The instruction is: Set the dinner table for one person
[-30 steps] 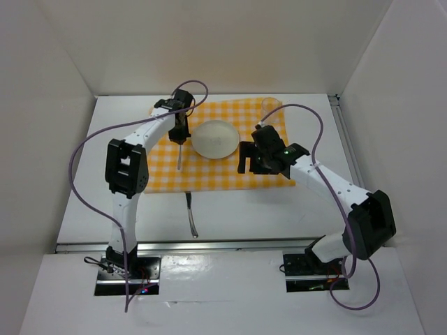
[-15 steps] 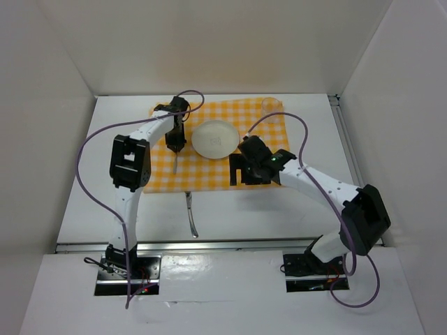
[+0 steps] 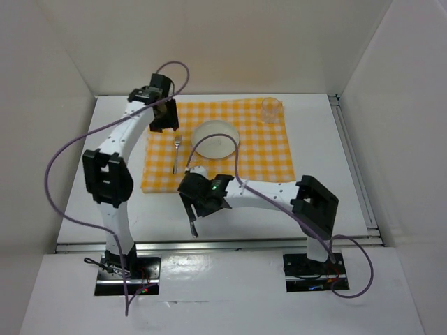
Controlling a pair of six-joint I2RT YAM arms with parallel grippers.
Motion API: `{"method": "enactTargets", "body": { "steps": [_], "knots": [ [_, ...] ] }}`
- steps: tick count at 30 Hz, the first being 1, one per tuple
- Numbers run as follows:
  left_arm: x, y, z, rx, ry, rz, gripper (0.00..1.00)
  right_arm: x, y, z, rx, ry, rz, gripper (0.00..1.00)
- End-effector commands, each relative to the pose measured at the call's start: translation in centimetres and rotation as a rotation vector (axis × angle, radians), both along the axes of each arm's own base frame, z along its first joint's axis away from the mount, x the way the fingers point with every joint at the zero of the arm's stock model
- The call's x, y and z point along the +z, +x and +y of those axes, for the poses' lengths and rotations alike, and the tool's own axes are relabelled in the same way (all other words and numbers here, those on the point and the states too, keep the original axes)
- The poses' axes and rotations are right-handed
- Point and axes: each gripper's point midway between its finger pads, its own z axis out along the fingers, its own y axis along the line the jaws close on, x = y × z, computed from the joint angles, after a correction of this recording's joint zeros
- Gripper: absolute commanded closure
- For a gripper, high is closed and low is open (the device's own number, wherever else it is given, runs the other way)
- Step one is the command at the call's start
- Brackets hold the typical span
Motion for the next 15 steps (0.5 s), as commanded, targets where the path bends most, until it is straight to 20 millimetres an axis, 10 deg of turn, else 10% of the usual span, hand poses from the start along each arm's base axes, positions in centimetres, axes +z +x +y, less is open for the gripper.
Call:
{"method": "enactTargets", "body": {
  "steps": [1,6,15],
  "knots": [
    [9.3,-2.3,2.9,0.031,-0.050,-0.169,0.36,-0.2,1.3,2.8,-0.012,0.015,-0.052,0.20],
    [13.4,-4.4,4.4,0.060,-0.139,-0.268,0.36,-3.4,1.4,5.2,0.062,-0.023,-0.054,0.23],
    [11.6,-5.5,4.2,0.072,-0.158,-0.229,0.38,-6.5,1.0,6.1,0.121,-0.088,-0.025,0.34]
  ]
}}
